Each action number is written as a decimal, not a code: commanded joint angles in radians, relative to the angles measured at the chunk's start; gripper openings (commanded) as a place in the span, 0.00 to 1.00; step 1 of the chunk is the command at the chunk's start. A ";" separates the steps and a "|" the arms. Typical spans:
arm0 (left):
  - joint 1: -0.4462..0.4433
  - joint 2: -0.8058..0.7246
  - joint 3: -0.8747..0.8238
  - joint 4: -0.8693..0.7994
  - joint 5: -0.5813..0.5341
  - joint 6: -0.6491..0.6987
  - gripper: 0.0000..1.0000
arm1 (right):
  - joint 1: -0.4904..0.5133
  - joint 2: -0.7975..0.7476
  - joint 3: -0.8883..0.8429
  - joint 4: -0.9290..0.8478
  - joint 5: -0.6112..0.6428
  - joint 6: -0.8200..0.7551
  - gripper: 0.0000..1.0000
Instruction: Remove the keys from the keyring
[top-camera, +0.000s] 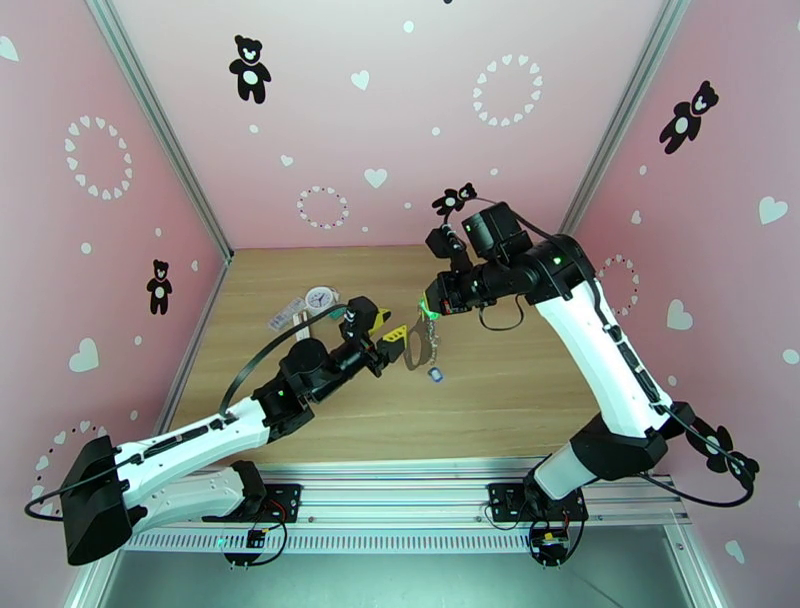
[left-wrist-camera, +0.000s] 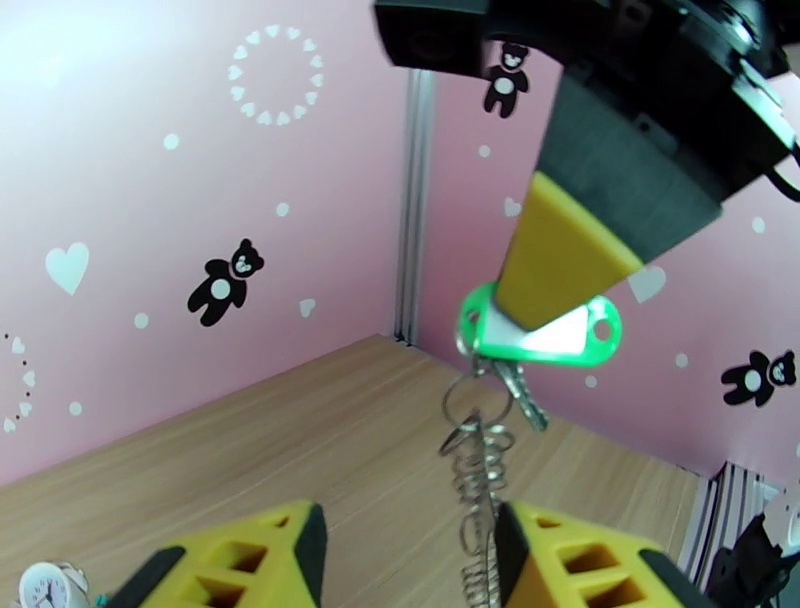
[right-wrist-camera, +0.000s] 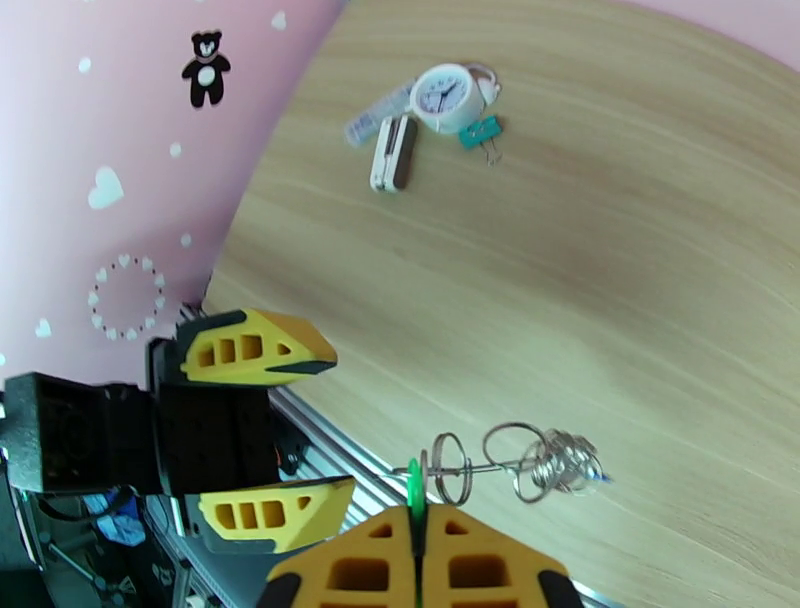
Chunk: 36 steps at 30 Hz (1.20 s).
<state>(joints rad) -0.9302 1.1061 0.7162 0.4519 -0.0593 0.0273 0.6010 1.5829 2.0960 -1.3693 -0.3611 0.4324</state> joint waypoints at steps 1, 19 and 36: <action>0.005 -0.015 0.025 -0.057 0.064 0.057 0.49 | 0.000 -0.004 0.038 -0.053 -0.038 -0.074 0.00; 0.039 0.023 0.092 -0.125 0.160 0.063 0.43 | 0.000 -0.009 0.032 -0.050 -0.089 -0.113 0.00; 0.029 -0.041 -0.019 -0.042 0.014 0.055 0.65 | 0.000 -0.051 -0.071 0.149 -0.034 0.211 0.00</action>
<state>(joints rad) -0.8986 1.0454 0.7082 0.3717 -0.0044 0.0452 0.6010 1.5658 2.0300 -1.2751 -0.3954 0.5980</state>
